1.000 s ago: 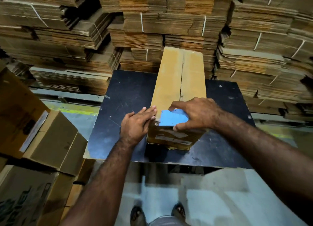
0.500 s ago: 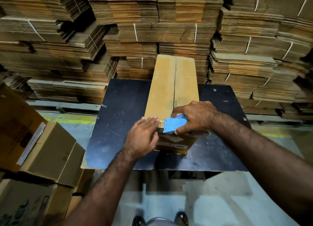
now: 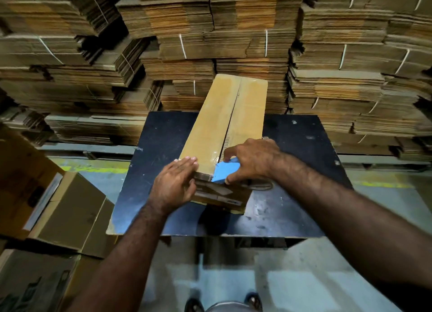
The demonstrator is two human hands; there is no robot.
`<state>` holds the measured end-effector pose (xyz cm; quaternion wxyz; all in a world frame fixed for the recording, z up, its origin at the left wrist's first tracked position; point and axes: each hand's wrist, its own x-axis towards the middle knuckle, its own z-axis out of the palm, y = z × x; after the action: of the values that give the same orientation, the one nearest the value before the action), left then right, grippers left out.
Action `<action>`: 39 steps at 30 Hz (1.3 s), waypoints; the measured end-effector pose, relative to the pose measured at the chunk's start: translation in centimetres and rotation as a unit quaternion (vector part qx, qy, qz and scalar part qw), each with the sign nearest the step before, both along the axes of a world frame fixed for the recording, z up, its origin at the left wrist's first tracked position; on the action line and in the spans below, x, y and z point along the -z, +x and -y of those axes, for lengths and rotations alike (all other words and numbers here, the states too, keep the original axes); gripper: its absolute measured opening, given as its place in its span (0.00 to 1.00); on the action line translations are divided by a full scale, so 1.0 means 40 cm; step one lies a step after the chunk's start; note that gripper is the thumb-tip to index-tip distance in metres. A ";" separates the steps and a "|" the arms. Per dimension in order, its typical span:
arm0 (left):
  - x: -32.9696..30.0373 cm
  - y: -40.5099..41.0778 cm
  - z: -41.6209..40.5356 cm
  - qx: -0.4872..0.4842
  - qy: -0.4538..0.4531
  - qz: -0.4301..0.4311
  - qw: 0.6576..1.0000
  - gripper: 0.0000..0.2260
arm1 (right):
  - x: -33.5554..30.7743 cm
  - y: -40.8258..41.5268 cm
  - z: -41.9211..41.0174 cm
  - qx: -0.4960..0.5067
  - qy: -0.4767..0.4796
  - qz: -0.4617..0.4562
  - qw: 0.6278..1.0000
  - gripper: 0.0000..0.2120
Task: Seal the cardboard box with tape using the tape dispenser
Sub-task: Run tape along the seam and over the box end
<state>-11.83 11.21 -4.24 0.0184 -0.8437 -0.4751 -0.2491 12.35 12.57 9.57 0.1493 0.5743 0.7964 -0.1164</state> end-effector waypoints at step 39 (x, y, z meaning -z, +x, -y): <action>0.043 0.232 0.038 -0.031 0.028 -0.039 0.998 0.25 | 0.065 0.289 0.081 0.006 0.073 -0.035 0.997 0.31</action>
<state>-2.54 9.69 -5.96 0.0678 -0.8370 -0.4926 -0.2286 23.91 9.34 6.99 0.0781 0.5841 0.8041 -0.0785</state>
